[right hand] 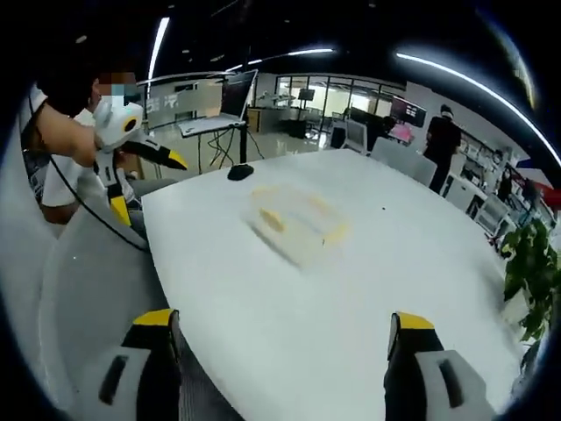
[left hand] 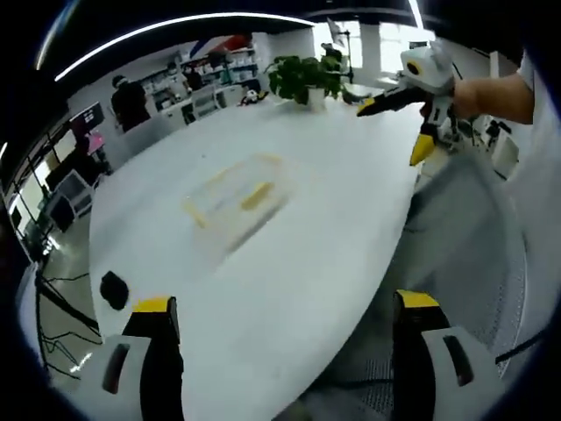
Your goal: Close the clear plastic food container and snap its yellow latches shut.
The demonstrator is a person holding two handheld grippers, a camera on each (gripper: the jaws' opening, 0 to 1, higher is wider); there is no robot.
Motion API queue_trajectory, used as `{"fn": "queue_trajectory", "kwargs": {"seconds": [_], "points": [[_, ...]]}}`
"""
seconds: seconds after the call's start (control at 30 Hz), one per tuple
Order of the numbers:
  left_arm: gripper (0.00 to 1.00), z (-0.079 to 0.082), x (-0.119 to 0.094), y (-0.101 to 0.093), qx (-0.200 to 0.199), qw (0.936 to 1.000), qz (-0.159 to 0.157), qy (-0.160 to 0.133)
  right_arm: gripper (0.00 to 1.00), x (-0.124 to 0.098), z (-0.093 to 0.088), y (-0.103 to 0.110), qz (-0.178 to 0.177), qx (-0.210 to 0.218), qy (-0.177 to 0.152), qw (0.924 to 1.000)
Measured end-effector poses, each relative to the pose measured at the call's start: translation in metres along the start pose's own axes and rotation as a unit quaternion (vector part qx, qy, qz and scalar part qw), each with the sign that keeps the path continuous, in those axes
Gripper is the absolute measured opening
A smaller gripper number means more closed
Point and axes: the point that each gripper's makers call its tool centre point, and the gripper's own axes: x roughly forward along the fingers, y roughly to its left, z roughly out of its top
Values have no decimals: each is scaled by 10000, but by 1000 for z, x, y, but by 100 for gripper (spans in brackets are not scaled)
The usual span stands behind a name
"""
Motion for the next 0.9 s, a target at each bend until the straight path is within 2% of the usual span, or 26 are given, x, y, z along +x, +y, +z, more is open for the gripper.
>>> {"fn": "queue_trajectory", "kwargs": {"seconds": [0.23, 0.47, 0.57, 0.73, 0.9], "points": [[99, -15, -9, -12, -266, 9996, 112, -49, 99, -16, -11, 18, 33, 181, -230, 9996], [98, -17, -15, -5, -555, 9977, 303, -234, 99, -16, -24, 33, 74, 328, -156, 9993], [96, -15, -14, -6, -541, 9974, 310, -361, 99, -15, -32, 37, 107, 374, -71, 9992], [97, -18, -10, -8, -599, 9973, 291, -305, 99, -17, -26, 33, 98, 455, -164, 9988], [97, -18, -9, -8, -594, 9973, 279, -315, 99, -18, -27, 33, 83, 470, -157, 9987]]}}
